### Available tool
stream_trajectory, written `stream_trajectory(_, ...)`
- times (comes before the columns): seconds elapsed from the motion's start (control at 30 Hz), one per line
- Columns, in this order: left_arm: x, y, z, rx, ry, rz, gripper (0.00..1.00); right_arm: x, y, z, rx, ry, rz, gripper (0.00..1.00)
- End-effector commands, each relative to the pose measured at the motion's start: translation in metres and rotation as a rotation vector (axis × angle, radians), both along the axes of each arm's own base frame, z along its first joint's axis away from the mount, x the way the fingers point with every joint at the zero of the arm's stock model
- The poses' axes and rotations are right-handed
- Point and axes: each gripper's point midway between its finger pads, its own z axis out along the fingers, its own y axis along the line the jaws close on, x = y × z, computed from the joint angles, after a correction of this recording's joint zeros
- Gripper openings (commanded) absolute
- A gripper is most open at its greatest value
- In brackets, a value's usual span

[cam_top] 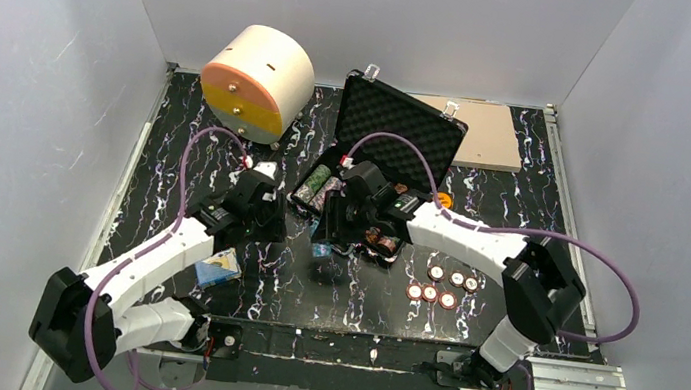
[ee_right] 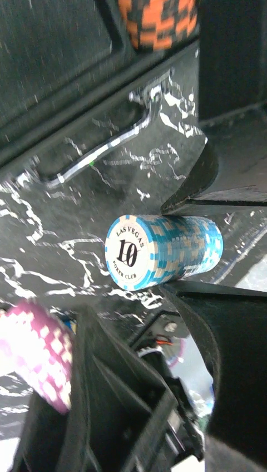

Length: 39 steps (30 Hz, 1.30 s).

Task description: Pack up texas hold em set

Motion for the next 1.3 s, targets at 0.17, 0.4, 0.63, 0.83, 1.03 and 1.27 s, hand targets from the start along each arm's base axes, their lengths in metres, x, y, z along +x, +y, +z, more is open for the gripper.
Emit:
stream_trajectory(0.17,-0.011,-0.002,-0.026,-0.076,0.0,0.073,0.32,-0.026,0.034,0.001,0.087,0.169,0.117,0.23)
stream_trajectory(0.4,-0.024,-0.003,-0.048,-0.069,0.054,0.075,0.54,-0.019,0.037,-0.021,0.016,0.229,0.04,0.23)
stream_trajectory(0.63,-0.048,-0.001,-0.078,-0.008,0.212,0.032,0.71,-0.018,0.043,-0.04,-0.027,0.279,0.011,0.22)
stream_trajectory(0.83,-0.032,-0.003,-0.057,-0.008,0.149,0.056,0.68,-0.02,0.048,-0.05,-0.043,0.312,0.008,0.22)
stream_trajectory(1.03,-0.018,-0.008,-0.024,-0.061,0.046,0.06,0.72,-0.021,0.051,-0.055,0.0,0.314,-0.012,0.23)
stream_trajectory(1.27,-0.004,0.013,0.011,-0.015,-0.056,0.173,0.63,-0.018,0.053,-0.061,0.021,0.329,-0.086,0.24)
